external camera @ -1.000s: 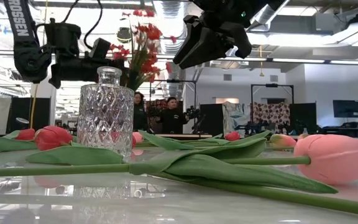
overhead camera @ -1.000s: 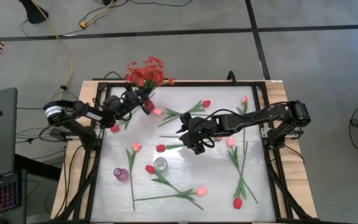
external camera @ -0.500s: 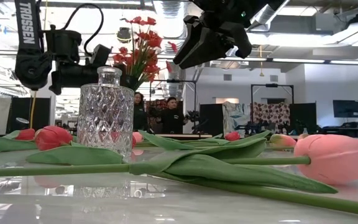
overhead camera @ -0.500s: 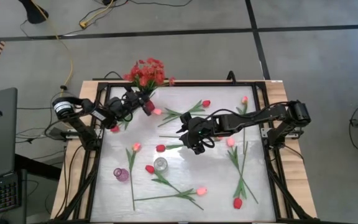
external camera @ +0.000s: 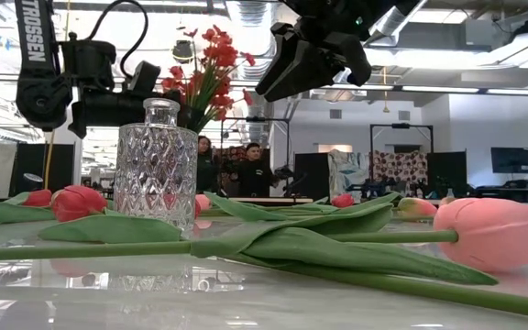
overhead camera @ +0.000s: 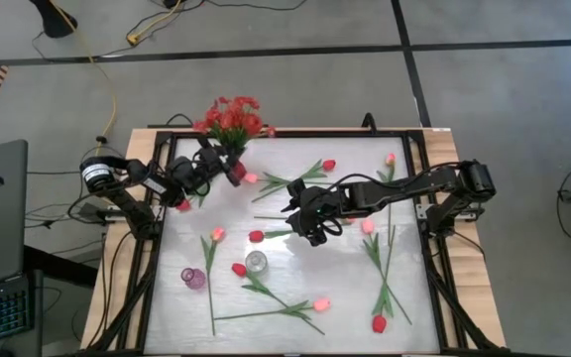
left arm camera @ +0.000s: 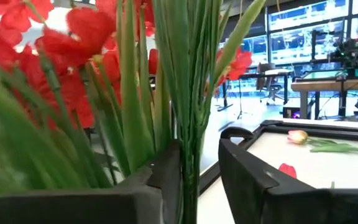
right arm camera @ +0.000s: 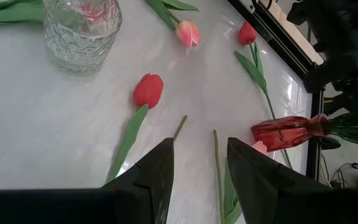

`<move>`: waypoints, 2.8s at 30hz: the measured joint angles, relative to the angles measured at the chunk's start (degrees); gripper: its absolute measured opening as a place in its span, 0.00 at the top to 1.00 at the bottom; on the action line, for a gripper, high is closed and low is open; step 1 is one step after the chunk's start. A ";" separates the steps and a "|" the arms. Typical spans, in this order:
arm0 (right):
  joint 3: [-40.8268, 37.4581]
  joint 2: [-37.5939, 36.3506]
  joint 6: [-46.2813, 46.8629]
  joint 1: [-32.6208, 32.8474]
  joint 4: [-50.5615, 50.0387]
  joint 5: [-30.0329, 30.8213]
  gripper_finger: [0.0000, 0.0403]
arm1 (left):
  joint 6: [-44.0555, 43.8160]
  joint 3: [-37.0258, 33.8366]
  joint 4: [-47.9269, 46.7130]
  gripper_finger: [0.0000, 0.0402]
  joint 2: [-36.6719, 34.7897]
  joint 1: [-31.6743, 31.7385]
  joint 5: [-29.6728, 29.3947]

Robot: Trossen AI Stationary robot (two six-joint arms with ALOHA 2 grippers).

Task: Sort flowers into vase by color
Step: Put the orange flowers into the red vase

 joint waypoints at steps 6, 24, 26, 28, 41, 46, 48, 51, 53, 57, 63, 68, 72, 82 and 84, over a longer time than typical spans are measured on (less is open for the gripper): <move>0.00 0.00 -0.02 -0.02 0.00 0.02 0.57 | 2.87 0.00 -0.38 0.69 0.00 -1.37 0.00; 0.00 0.00 -0.45 -0.13 -0.02 0.09 0.57 | 5.04 0.02 -19.22 0.68 -11.51 -1.85 -1.70; 0.00 0.00 -0.50 -0.13 -0.02 0.09 0.57 | 4.99 0.02 -24.66 0.68 -15.24 -1.85 -1.69; 0.00 0.00 -0.57 -0.13 0.00 0.09 0.57 | 4.93 0.02 -29.79 0.68 -18.87 -1.85 -1.67; 0.00 -0.09 17.82 -2.00 9.85 15.13 0.57 | 0.26 0.07 -52.04 0.68 -35.57 -6.00 -1.05; 0.00 0.30 30.89 -7.97 16.80 6.83 0.57 | -3.12 0.07 -57.57 0.68 -38.97 -7.64 -1.05; 0.07 1.14 34.31 -10.28 19.61 4.97 0.57 | -4.63 0.07 -59.74 0.68 -40.17 -8.12 -1.07; 0.04 3.47 36.20 -12.63 24.79 4.26 0.57 | -7.83 0.07 -63.23 0.68 -42.07 -8.77 -1.09; 0.03 5.15 36.59 -13.47 28.23 3.32 0.57 | -10.30 0.07 -65.73 0.68 -43.58 -9.08 -1.06; 0.00 9.02 37.53 -14.30 35.88 3.02 0.57 | -13.82 2.09 -75.52 0.68 -46.45 -9.80 -1.03; 0.02 13.13 37.58 -15.52 46.26 2.99 0.57 | -16.73 6.32 -84.86 0.68 -48.46 -11.34 -1.09; 0.02 14.36 37.25 -15.17 51.18 2.97 0.57 | -16.69 6.54 -85.46 0.68 -48.08 -11.91 -1.12; 0.02 14.40 35.07 -15.04 53.30 2.97 0.57 | -16.71 6.54 -86.38 0.68 -47.99 -11.88 -1.23; 0.02 14.45 38.45 -14.96 50.59 8.35 0.58 | -16.71 6.56 -87.06 0.68 -48.00 -11.88 -1.24; 0.02 14.47 38.57 -14.86 49.60 10.34 0.59 | -16.71 6.56 -87.04 0.68 -48.00 -11.88 -1.24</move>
